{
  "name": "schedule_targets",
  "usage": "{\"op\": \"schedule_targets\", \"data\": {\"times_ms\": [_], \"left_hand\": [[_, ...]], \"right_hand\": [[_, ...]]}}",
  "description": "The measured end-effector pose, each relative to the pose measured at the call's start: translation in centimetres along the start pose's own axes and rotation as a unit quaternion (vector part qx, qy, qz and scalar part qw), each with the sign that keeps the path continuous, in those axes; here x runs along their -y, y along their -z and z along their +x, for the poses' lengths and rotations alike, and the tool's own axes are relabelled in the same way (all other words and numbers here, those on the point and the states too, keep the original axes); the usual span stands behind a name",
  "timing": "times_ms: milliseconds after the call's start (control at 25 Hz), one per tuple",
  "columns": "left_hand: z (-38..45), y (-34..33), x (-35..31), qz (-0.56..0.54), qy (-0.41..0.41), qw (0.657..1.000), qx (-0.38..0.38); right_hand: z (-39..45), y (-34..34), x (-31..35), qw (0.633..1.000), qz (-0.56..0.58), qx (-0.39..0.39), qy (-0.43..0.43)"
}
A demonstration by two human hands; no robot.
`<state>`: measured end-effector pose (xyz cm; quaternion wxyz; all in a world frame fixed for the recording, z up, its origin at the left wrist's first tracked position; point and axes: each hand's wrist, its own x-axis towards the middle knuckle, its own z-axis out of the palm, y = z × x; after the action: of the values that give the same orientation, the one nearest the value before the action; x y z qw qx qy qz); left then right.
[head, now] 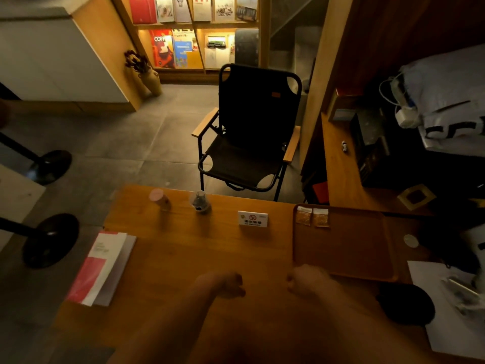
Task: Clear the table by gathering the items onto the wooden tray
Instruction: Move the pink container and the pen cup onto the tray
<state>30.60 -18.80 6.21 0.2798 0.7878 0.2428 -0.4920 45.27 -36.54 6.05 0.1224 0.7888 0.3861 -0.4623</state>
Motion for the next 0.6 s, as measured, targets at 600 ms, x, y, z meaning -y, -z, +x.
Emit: {"op": "schedule_targets", "data": {"times_ms": [600], "left_hand": [[-2.1,6.9,22.3,-0.067,0.009,0.981,-0.183]], "right_hand": [[7.6,7.0,16.1,0.992,-0.035,-0.118,0.028]]}}
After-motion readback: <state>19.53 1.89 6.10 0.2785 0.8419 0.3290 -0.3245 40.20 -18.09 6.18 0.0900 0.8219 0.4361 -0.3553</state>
